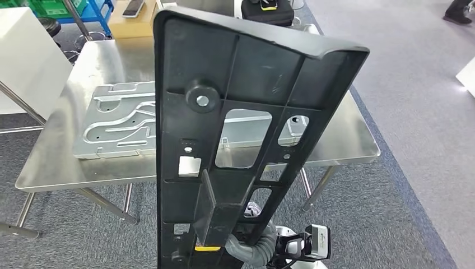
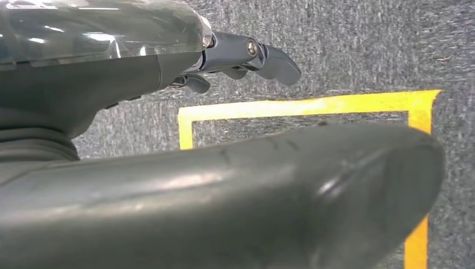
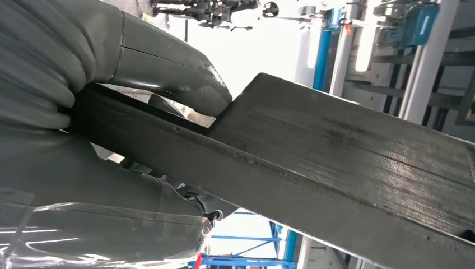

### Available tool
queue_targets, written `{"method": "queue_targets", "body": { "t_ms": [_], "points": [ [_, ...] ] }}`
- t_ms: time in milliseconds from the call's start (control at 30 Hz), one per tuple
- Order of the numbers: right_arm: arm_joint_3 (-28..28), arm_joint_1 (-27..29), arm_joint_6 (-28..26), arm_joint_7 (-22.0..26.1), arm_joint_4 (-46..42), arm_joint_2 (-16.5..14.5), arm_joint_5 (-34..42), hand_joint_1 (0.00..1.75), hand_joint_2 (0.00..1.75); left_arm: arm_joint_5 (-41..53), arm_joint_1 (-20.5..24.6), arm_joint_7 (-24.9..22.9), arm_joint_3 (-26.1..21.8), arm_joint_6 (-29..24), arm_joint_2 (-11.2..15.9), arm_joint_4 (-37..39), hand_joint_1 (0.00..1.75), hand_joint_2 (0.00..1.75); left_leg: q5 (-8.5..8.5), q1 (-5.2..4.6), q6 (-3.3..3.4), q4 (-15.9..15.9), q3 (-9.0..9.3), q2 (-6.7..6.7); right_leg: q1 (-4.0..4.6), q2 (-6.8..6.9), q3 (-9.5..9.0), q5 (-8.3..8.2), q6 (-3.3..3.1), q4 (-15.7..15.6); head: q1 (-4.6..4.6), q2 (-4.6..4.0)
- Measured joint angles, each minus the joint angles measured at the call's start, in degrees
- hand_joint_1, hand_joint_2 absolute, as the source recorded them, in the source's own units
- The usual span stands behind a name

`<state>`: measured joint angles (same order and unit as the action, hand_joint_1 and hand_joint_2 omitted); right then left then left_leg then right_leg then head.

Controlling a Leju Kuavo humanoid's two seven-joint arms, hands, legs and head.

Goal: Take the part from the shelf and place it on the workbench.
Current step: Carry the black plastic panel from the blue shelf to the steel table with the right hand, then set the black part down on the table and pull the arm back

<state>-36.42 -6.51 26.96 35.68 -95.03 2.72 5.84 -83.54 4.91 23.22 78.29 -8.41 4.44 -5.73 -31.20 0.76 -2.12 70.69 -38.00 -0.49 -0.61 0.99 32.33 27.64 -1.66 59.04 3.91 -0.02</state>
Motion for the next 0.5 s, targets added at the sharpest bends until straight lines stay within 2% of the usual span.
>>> {"method": "queue_targets", "body": {
  "t_ms": [33, 67, 100, 133, 167, 267, 333, 400, 433, 467, 500],
  "points": [
    [0.04, 0.00, -0.62, -0.04, 0.07, -0.01, -0.31, 1.75, 1.75, 0.00, -0.13, 0.15, -0.08, -0.04, 0.00, 0.00, 0.00, 0.00, 3.02, -0.02, 0.15, -3.81, 0.95, 0.21, -0.01, 0.17, -0.60, 0.46, 0.11, -0.03, -0.01, 0.00],
    [0.10, -0.02, -1.45, -0.09, 0.17, -0.02, -0.84, 1.75, 1.75, 0.00, -0.20, 0.31, -0.19, -0.09, 0.00, 0.00, 0.00, 0.00, 5.04, -0.14, 0.34, -7.07, 1.79, 0.49, 0.00, 0.30, -1.09, 0.79, 0.27, -0.07, -0.01, 0.00],
    [0.24, -0.03, -2.99, -0.19, 0.30, -0.03, -1.99, 1.75, 1.75, 0.00, -0.20, 0.51, -0.37, -0.13, -0.01, 0.00, 0.00, 0.00, 6.00, -0.36, 0.62, -9.78, 2.39, 0.77, 0.02, 0.37, -1.27, 1.04, 0.50, -0.10, -0.01, 0.00],
    [0.44, -0.03, -5.37, -0.33, 0.44, -0.04, -3.94, 1.75, 1.75, 0.00, -0.27, 0.69, -0.61, -0.16, -0.01, 0.00, 0.00, 0.00, 6.41, -0.60, 1.00, -11.20, 2.64, 0.98, 0.05, 0.41, -1.33, 1.25, 0.83, -0.14, -0.01, 0.00],
    [0.73, -0.04, -8.55, -0.51, 0.60, -0.04, -6.76, 1.75, 1.75, 0.00, -0.36, 0.86, -0.88, -0.16, -0.02, 0.00, 0.00, 0.00, 6.04, -0.81, 1.40, -11.47, 2.62, 1.04, 0.09, 0.42, -1.40, 1.40, 1.19, -0.22, -0.01, 0.00],
    [2.15, -0.46, -22.05, -2.41, 1.07, -0.02, -19.94, 1.75, 1.75, 0.00, -0.75, 1.49, -1.49, -0.16, -0.20, 0.00, 0.00, 0.00, 6.64, -0.59, 2.56, -12.53, 3.33, 0.79, 0.19, 0.23, -1.54, 2.54, 2.28, 0.41, -0.01, 0.00],
    [3.57, -1.89, -32.84, -6.05, 1.96, -0.01, -32.14, 1.75, 1.75, 0.00, -0.68, 1.95, -1.65, -0.16, -0.41, 0.00, 0.00, 0.00, 6.73, -0.41, 3.10, -13.06, 3.79, 0.64, 0.08, -0.29, 0.83, 5.16, 2.65, 5.23, -0.01, 0.00],
    [5.59, -4.38, -42.58, -10.98, 3.97, 0.02, -44.13, 1.75, 1.75, 0.00, -0.51, 2.23, -1.71, -0.16, -0.51, 0.00, 0.00, 0.00, 6.54, -0.56, 3.47, -13.04, 3.89, 0.45, 0.04, -0.58, 5.37, 8.05, 2.85, 12.98, 0.00, 0.00],
    [6.81, -5.87, -45.96, -13.02, 5.26, 0.05, -48.45, 1.75, 1.75, 0.00, -0.46, 2.31, -1.72, -0.16, -0.55, 0.00, 0.00, 0.00, 6.40, -0.64, 3.59, -12.95, 3.95, 0.31, 0.02, -0.63, 7.19, 8.30, 2.92, 15.56, 0.00, 0.00],
    [8.01, -7.43, -48.28, -14.73, 6.50, 0.08, -51.54, 1.75, 1.75, 0.00, -0.44, 2.38, -1.72, -0.16, -0.60, 0.00, 0.00, 0.00, 6.23, -0.70, 3.63, -12.82, 4.05, 0.15, 0.01, -0.65, 8.07, 7.33, 2.92, 16.12, 0.00, 0.00],
    [9.10, -8.95, -50.01, -16.18, 7.66, 0.11, -54.17, 1.75, 1.75, 0.00, -0.43, 2.46, -1.72, -0.16, -0.64, 0.00, 0.00, 0.00, 6.02, -0.74, 3.63, -12.66, 4.22, -0.03, 0.01, -0.67, 7.87, 5.32, 2.85, 14.48, -0.01, 0.00]
  ]
}}
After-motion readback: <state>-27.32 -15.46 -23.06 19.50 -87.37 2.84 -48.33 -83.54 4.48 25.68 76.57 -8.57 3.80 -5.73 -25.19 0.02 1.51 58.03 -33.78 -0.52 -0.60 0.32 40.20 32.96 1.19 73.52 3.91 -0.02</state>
